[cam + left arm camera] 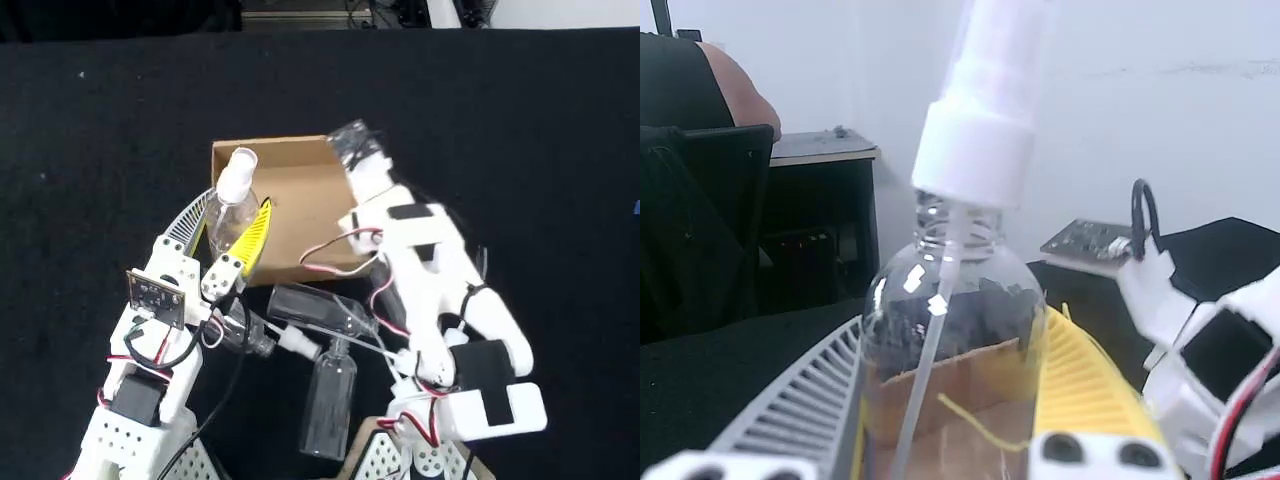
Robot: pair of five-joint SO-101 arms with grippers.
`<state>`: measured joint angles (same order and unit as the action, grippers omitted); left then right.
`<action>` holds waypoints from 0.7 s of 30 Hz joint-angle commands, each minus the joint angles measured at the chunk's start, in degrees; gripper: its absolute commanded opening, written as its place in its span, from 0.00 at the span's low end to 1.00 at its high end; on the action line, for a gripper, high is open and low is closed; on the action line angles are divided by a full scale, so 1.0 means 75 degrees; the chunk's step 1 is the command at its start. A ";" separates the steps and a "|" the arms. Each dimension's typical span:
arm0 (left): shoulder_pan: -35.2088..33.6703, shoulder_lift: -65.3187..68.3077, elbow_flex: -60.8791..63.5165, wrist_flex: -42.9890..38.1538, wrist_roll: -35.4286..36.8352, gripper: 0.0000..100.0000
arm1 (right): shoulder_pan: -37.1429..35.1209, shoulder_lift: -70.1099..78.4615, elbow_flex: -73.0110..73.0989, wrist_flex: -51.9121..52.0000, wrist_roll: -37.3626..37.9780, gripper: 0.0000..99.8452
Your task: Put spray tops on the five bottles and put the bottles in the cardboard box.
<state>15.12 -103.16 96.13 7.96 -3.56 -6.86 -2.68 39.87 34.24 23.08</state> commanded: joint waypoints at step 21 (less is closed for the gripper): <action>0.0006 -0.0129 0.0170 -0.0105 0.0047 0.03 | -0.0281 -0.0686 0.0334 0.0316 0.1758 0.01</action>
<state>15.12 -103.16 96.13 7.96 -3.56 -7.12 -4.35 42.33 35.91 36.26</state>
